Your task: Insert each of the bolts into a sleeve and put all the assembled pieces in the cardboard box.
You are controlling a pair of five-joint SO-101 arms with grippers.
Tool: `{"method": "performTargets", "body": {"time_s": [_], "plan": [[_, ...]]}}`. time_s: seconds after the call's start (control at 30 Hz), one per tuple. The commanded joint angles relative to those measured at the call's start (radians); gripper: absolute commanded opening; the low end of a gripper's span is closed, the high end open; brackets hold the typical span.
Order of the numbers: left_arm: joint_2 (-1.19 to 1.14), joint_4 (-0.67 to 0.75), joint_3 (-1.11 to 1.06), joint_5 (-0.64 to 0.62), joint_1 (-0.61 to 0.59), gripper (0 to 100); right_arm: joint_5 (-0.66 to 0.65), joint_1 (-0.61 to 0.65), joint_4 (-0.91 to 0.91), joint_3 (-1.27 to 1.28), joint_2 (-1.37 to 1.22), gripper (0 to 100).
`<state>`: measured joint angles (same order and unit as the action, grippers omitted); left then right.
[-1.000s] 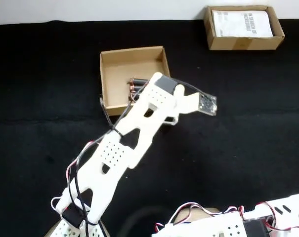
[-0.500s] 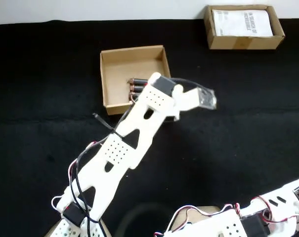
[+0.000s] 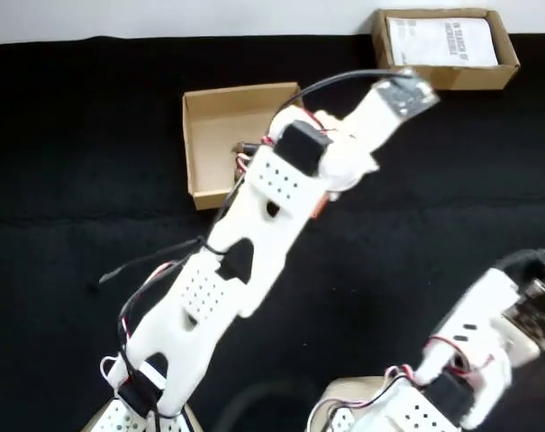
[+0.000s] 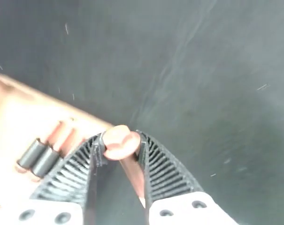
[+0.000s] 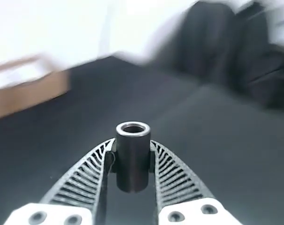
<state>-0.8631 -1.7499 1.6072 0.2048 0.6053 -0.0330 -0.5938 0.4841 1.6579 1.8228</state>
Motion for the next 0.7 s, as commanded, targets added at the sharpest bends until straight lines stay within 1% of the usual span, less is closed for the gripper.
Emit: {"method": "performTargets", "body": {"time_s": [0.0,0.1,0.2,0.3,0.37,0.43,0.53,0.67], "plan": [[0.209,0.000,0.038,-0.081,0.051,1,0.021,0.249,0.101,0.058,0.007,0.8],[0.308,0.003,0.058,-0.203,0.087,1,0.020,0.409,0.147,0.051,0.005,0.8],[0.374,0.003,0.056,-0.232,0.114,1,0.020,0.503,0.147,0.056,0.004,0.8],[0.404,0.006,0.056,-0.259,0.122,1,0.020,0.564,0.147,0.056,0.004,0.8],[0.404,0.044,0.056,-0.315,0.111,1,0.020,0.605,0.147,0.053,0.004,0.8],[0.392,0.094,0.056,-0.344,0.085,1,0.021,0.644,0.147,0.051,0.004,0.8],[0.363,0.161,0.056,-0.348,0.068,1,0.023,0.685,0.147,0.051,0.004,0.8],[0.315,0.219,0.054,-0.345,0.036,1,0.025,0.691,0.147,0.051,0.004,0.8]]}}
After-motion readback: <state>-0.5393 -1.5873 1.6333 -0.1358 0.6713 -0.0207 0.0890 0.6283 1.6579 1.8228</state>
